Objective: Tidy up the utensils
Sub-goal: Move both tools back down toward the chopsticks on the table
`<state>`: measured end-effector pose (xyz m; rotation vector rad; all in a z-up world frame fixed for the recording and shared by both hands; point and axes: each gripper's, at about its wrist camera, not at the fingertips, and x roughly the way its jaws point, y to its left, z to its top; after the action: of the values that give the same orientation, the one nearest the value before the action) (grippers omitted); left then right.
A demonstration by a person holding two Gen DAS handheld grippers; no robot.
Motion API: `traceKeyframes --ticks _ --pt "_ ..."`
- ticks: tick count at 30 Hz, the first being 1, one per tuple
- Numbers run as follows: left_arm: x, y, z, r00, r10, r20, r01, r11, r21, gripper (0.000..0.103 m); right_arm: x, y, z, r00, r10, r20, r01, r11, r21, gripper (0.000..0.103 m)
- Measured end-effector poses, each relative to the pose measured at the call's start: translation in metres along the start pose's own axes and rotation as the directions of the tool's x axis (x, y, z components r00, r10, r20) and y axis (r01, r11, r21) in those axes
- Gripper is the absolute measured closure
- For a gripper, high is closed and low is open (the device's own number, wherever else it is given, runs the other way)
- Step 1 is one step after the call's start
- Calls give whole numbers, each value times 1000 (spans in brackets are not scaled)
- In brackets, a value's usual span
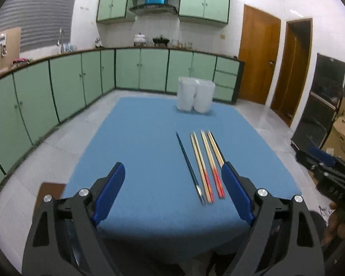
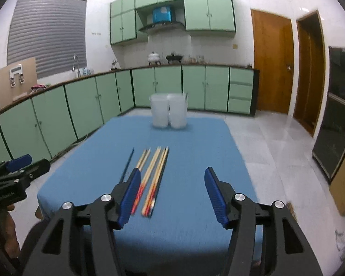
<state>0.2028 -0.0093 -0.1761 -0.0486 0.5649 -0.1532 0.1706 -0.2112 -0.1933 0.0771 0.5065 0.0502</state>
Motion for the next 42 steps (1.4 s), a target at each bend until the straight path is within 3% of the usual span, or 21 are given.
traceKeyframes --ticks 9,15,24,26,31,33,38,42 --pt "33 -8 -34 996 23 -85 -21 1000 22 20 33 2 -43 997 -16 -74 15 1000 -9 46" --pt "50 -15 -44 994 49 -98 -41 996 78 21 62 10 -62 993 -1 -116 -2 1000 -29 46" --pt "56 12 -32 993 59 -106 -60 998 -11 21 99 14 -76 980 0 -198 -8 999 -42 46" --pt "56 16 -30 992 63 -106 -65 998 -22 21 103 11 -75 981 -32 -192 21 998 -61 47" --pt "60 16 -31 990 54 -127 -59 998 -38 21 102 -28 -67 976 -96 -195 104 994 34 47" --pt "68 11 -36 987 58 -151 -60 998 -9 21 100 -30 -65 978 -54 -199 66 996 53 46" --pt "73 10 -40 984 61 -168 -63 998 -2 21 103 5 -72 978 49 -204 -59 997 -42 46" --pt "73 11 -39 984 67 -167 -68 998 4 21 112 13 -69 981 25 -193 -42 995 -87 44"
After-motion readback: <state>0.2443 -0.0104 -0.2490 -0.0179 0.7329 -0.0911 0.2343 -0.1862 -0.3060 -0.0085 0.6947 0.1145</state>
